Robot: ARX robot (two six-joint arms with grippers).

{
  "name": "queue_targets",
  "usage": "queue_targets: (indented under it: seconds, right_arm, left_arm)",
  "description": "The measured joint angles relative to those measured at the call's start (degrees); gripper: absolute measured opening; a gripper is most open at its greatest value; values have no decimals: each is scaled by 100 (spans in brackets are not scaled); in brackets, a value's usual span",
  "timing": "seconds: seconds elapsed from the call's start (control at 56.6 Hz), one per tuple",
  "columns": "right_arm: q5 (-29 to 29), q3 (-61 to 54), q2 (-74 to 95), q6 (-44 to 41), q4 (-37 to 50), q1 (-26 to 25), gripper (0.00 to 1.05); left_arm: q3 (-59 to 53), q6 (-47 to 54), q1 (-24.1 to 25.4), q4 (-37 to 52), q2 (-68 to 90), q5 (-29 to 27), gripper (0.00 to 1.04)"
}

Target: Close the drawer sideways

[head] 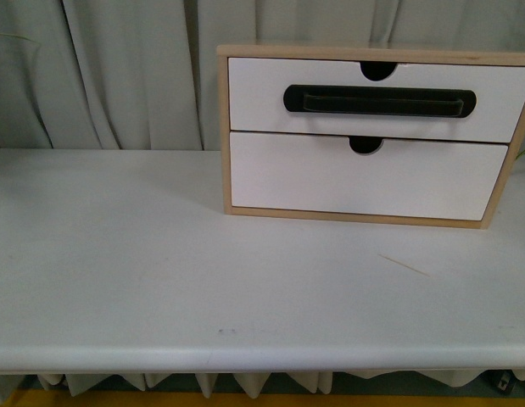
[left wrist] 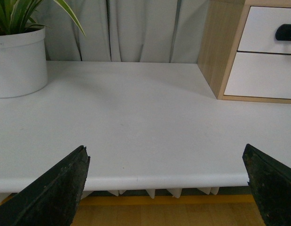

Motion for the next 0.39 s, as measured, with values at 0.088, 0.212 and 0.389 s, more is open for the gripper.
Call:
queue_targets:
  seconds: [0.088, 0.212, 0.389]
  right_arm:
    - [0, 0, 0, 0, 0, 0, 96]
    - [0, 0, 0, 0, 0, 0, 96]
    - [0, 0, 0, 0, 0, 0, 96]
  left_arm:
    - [0, 0, 0, 0, 0, 0, 99]
    - [0, 0, 0, 0, 0, 0, 99]
    - [0, 0, 0, 0, 0, 0, 99]
